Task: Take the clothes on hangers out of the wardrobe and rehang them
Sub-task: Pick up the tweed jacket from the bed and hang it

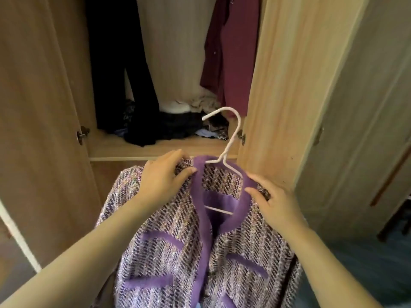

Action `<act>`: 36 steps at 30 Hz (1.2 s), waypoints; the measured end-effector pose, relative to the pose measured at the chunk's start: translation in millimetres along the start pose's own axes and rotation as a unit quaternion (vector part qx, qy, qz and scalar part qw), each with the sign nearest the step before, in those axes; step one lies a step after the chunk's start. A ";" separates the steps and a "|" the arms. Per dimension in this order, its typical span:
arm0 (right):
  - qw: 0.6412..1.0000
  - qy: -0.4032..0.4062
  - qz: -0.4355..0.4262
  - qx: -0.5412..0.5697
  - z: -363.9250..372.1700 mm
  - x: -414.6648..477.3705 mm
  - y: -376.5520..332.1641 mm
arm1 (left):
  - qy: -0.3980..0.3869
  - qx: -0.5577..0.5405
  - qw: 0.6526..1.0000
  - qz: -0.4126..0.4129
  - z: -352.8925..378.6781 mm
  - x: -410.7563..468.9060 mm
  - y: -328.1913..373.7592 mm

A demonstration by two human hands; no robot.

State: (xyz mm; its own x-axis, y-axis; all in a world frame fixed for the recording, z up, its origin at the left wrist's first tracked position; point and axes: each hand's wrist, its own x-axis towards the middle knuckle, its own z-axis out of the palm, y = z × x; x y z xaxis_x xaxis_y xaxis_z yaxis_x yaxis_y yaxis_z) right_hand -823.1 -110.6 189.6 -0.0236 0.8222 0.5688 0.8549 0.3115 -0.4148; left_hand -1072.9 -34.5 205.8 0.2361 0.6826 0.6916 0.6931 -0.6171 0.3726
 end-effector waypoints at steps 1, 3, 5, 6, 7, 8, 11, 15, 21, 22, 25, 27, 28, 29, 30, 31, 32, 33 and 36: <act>1.000 -0.009 -0.008 0.005 9.0 22.0 2.9 | 0.011 0.001 1.000 -0.007 1.0 16.0 -12.9; 0.999 -0.025 -0.019 0.026 24.6 63.8 14.4 | 0.033 0.007 0.999 -0.018 3.5 47.4 -38.0; 0.998 -0.040 -0.026 0.049 36.2 104.4 28.6 | 0.057 0.015 0.998 -0.021 8.6 80.8 -61.9; 0.997 -0.037 -0.035 0.049 41.1 124.5 36.2 | 0.065 0.018 0.997 -0.022 13.1 98.0 -73.0; 0.997 -0.030 -0.044 0.048 46.2 145.0 43.6 | 0.072 0.022 0.997 -0.022 17.9 114.9 -83.0; 0.997 -0.020 -0.052 0.050 51.9 166.3 50.1 | 0.080 0.027 0.996 -0.019 23.3 132.3 -92.9; 0.994 0.032 -0.080 0.068 70.5 236.2 64.0 | 0.116 0.045 0.992 -0.016 35.8 190.6 -119.5; 0.985 0.089 -0.140 0.052 77.5 341.3 68.9 | 0.160 0.074 0.984 -0.007 37.5 280.0 -147.7; 0.964 0.183 -0.191 -0.014 61.7 488.4 68.0 | 0.210 0.197 0.957 0.032 32.2 412.5 -178.4; 0.960 0.203 -0.190 -0.031 59.6 508.7 67.1 | 0.220 0.208 0.952 0.036 32.5 432.5 -183.7; 0.947 0.245 -0.190 -0.088 51.4 561.9 67.3 | 0.239 0.204 0.949 0.035 37.6 489.8 -195.0; 0.942 0.258 -0.183 -0.108 43.7 594.3 69.4 | 0.249 0.190 0.949 0.031 42.7 526.5 -199.3; 0.940 0.270 -0.176 -0.115 38.2 611.2 72.1 | 0.254 0.178 0.950 0.036 47.0 548.9 -200.7; 0.939 0.277 -0.169 -0.118 31.8 623.3 72.8 | 0.259 0.169 0.950 0.041 48.9 565.5 -200.8; 0.939 0.282 -0.158 -0.122 26.0 633.7 73.4 | 0.263 0.160 0.950 0.048 50.9 580.9 -200.1; 0.937 0.290 -0.145 -0.128 20.6 645.2 75.9 | 0.265 0.150 0.951 0.061 54.2 600.1 -199.9; 0.934 0.303 -0.133 -0.133 15.8 655.5 77.9 | 0.266 0.142 0.951 0.074 57.2 618.2 -199.6; 0.929 0.318 -0.124 -0.141 10.4 665.4 79.3 | 0.267 0.132 0.951 0.086 60.1 636.3 -198.7; 0.908 0.361 -0.106 -0.183 -5.4 689.9 80.1 | 0.250 0.098 0.957 0.111 68.7 686.6 -198.4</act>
State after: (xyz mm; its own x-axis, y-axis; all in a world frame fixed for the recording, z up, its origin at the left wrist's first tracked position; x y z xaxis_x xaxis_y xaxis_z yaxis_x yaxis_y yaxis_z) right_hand -768.1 479.0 552.6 0.0246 0.1944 0.9806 0.9890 0.1385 -0.0523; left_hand -1001.5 583.5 564.3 0.0716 0.2399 0.9681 0.7896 -0.6067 0.0919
